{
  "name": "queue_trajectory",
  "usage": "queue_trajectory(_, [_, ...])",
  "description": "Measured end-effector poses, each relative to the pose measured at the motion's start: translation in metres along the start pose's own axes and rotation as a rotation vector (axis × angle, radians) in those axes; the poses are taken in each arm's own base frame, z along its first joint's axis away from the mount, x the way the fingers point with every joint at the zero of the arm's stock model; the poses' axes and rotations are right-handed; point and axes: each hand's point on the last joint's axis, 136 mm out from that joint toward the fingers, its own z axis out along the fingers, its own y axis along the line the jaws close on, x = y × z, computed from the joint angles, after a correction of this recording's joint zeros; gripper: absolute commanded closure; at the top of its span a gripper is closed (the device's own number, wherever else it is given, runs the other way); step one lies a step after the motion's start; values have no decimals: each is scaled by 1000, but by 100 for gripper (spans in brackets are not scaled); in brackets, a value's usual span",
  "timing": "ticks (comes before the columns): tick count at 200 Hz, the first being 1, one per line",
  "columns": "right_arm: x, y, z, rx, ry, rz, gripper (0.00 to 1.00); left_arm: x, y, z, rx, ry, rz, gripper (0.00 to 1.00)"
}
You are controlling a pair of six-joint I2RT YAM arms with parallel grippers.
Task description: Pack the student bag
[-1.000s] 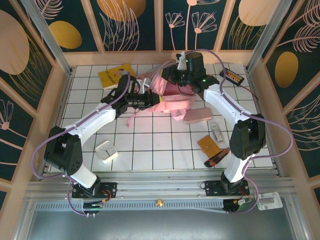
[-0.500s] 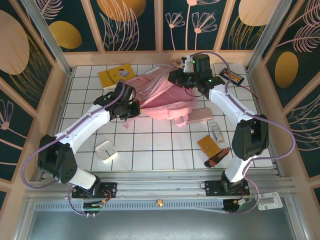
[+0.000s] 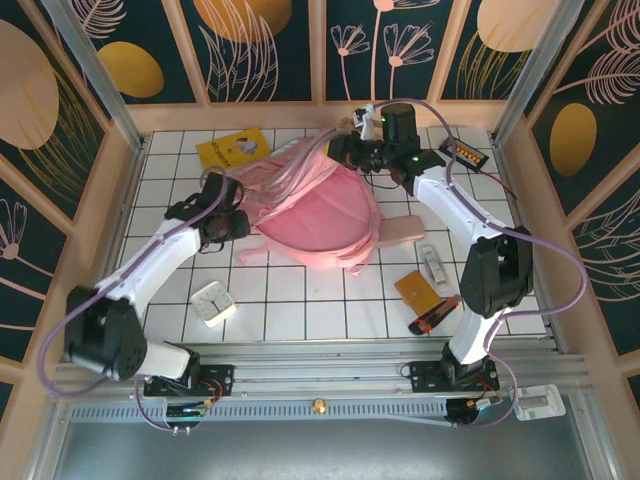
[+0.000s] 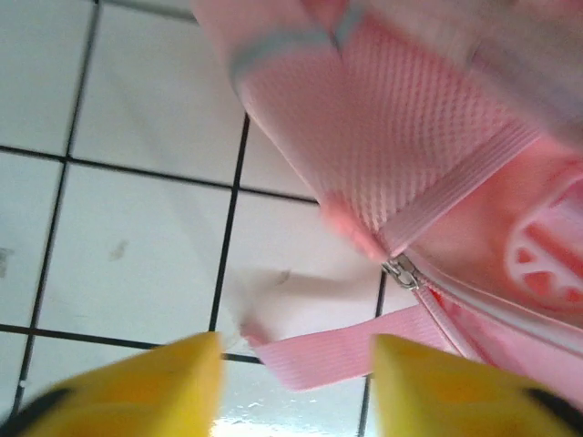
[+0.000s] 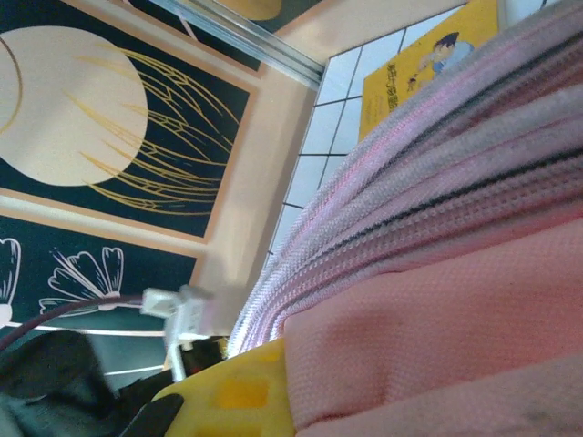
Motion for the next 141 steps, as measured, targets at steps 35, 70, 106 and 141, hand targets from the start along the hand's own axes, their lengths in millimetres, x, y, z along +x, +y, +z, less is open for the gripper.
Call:
queue_trajectory(35, [2,2,6,-3,7,-7,100,-39,-6,-73,129,-266,-16,16])
queue_trajectory(70, [9,-19,2,61,6,6,96,-55,-8,-58,75,-252,-24,10])
queue_trajectory(106, [24,-41,-7,115,23,52,96,-56,21,12,28,-84,-203,12])
queue_trajectory(141, [26,-39,-7,118,20,49,97,-90,69,63,39,-30,-438,13])
